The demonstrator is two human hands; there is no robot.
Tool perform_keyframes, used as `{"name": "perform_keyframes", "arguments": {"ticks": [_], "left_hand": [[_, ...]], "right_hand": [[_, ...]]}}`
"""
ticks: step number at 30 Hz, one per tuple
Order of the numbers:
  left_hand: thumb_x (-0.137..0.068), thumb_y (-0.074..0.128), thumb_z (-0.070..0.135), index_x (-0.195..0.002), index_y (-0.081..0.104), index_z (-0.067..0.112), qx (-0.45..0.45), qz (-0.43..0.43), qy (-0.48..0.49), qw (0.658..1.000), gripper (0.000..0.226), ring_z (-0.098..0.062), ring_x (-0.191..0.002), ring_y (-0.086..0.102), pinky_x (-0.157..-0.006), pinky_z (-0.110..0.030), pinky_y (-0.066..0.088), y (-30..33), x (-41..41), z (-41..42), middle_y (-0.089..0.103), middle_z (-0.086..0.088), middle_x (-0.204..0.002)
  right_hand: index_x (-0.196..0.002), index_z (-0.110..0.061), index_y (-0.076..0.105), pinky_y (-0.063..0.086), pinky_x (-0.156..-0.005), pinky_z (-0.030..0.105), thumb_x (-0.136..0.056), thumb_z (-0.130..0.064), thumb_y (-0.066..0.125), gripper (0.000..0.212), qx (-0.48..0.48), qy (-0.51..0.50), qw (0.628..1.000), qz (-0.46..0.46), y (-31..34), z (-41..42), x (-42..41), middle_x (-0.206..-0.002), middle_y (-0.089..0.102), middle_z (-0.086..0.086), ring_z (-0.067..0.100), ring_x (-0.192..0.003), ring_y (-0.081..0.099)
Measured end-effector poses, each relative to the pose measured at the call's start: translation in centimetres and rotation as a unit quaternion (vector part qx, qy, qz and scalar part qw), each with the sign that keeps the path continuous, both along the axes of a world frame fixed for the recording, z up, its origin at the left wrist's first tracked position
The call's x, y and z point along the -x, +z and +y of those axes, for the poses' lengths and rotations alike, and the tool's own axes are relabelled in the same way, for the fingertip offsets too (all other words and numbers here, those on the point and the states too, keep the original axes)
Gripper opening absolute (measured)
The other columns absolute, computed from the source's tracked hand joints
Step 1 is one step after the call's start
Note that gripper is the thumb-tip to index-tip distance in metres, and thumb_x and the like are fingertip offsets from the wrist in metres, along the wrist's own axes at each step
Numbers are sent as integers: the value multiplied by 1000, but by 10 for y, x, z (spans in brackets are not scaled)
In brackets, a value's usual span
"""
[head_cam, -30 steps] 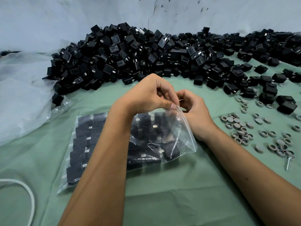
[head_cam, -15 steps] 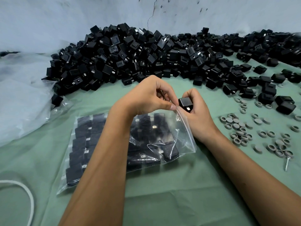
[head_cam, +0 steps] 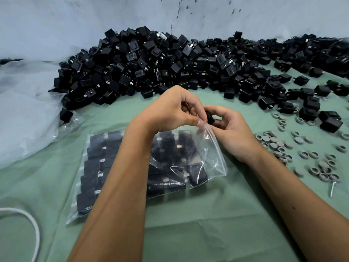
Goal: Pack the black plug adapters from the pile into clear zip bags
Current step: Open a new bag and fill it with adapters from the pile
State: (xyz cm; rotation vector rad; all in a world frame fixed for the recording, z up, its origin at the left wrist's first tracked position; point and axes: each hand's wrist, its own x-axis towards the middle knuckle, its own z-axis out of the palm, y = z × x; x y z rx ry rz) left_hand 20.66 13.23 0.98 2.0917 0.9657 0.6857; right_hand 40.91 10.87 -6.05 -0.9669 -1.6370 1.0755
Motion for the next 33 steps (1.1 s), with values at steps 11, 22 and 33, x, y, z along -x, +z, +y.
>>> {"name": "perform_keyframes", "arguments": {"ticks": [11,22,33], "left_hand": [[-77,87,3,-83,81,11,-1,-14,-12,1000,12,-10,-64,61,-63,-20,48,-1,-2,2,73,1,-71],[-78,86,4,-84,81,8,7,4,1,1000,9,-11,-67,59,-67,-28,50,-5,-5,3,74,-10,-75],[-78,87,5,-85,82,8,8,5,-4,1000,9,-6,-65,59,-65,-22,47,-5,-10,2,75,-8,-75]], "right_hand": [[-113,-8,73,63,-81,43,-85,-11,84,30,-58,-41,997,-3,-4,-6,21,-100,79,3,21,-92,76],[-85,-14,80,61,-70,55,-90,-15,78,6,10,-109,992,-67,-2,-10,31,-78,76,10,33,-79,75],[-83,-4,78,58,-71,60,-94,-7,68,15,13,-78,991,-107,-3,-6,26,-80,74,20,42,-81,73]]}}
